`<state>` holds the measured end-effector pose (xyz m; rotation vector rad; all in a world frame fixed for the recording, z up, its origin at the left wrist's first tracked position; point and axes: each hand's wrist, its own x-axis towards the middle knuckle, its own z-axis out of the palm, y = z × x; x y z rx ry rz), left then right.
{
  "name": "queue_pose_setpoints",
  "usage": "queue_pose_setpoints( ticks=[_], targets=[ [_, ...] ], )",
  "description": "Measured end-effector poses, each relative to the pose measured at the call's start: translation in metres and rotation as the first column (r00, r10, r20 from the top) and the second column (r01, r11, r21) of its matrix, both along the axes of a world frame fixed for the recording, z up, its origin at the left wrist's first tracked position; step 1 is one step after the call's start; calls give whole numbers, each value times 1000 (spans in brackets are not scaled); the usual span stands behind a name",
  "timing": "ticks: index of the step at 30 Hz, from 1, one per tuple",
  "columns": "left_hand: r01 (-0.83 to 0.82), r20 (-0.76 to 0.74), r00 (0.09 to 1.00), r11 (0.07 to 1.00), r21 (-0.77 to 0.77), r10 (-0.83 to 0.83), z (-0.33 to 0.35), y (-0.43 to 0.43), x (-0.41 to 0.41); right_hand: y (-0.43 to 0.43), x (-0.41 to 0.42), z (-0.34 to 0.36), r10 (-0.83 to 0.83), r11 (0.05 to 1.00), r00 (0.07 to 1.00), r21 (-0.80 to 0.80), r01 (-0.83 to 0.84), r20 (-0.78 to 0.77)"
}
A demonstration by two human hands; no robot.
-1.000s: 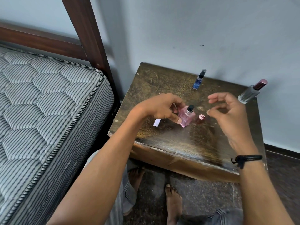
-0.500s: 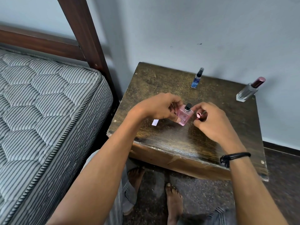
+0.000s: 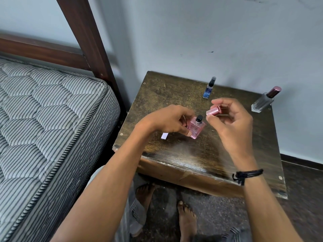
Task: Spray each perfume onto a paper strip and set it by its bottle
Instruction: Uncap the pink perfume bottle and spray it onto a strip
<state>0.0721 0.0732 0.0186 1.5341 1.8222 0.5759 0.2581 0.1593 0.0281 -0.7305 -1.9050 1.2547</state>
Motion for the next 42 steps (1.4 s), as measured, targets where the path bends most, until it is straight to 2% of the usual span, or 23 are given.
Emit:
queue_pose_setpoints(
  ticks=[4, 8, 14, 20, 33, 42],
  targets=[
    [-13, -9, 1000, 1000, 9, 13, 1, 0, 0, -5, 0, 3, 89, 996, 985, -18, -92, -146],
    [-21, -19, 1000, 1000, 16, 21, 3, 0, 2, -6, 1, 3, 166, 986, 968, 17, -166, -191],
    [-33, -44, 998, 999, 16, 34, 2, 1, 4, -4, 1, -1, 211, 974, 972, 110, -200, -101],
    [-37, -62, 997, 999, 26, 38, 2, 1, 5, 0, 1, -12, 196, 949, 979, 240, -204, 58],
    [-36, -40, 999, 999, 15, 37, 4, 0, 6, 2, 2, -11, 210, 892, 965, 374, -254, 154],
    [-34, -57, 998, 999, 15, 35, 4, 0, 6, 9, 2, -18, 243, 887, 963, 376, -269, 116]
  ],
)
